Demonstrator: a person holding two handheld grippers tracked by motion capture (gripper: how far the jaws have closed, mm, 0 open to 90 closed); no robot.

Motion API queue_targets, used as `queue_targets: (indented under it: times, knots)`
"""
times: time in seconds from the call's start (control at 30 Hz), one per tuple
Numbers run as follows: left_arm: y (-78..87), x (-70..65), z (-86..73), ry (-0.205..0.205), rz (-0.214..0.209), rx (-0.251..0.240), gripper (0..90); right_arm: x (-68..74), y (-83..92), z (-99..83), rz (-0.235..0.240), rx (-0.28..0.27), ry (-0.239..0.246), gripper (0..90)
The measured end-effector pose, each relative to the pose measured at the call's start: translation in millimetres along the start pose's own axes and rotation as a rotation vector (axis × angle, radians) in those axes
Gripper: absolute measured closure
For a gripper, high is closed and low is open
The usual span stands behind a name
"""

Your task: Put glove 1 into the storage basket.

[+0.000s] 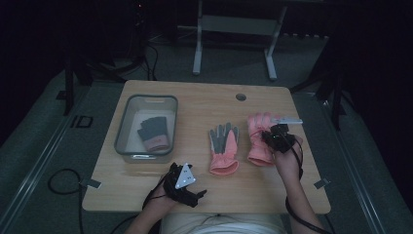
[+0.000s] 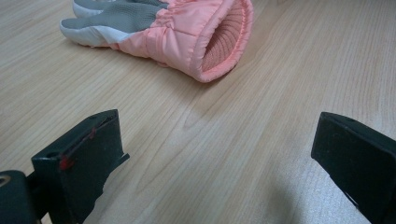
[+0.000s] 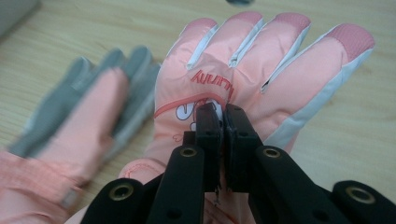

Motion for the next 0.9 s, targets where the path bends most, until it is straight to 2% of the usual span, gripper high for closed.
queue_targets:
  times: [0.23,0.47,0.7,0.9]
  knots:
    - [-0.4,-0.2,-0.1,-0.002,-0.002,0.002,1.8,28.9,19.6,25.1,0.036,-0.058,0.040,86.0]
    - [0.8,1.5,-0.6,-0.001,0.002,0.001,1.8,60.1,34.2,43.4,0.076,-0.101,0.052,86.0]
    - [0.5,0.6,-0.7,-0.007,-0.001,0.002,1.9,99.7,39.2,50.2,0.125,-0.111,0.080,86.0]
    - [1.1,0.6,-0.9,-0.007,-0.006,0.002,1.8,124.7,33.0,45.6,0.143,-0.094,0.102,86.0]
Point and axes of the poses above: each handheld gripper's, and its own axes: y roughly backward along the jaws, z roughly out of its top, x roughly to its left, the point moved 8 cm from there along -y, roughly forward along the jaws, and after that the axes turned 8 degrees about -y, right-handed, at the moved point
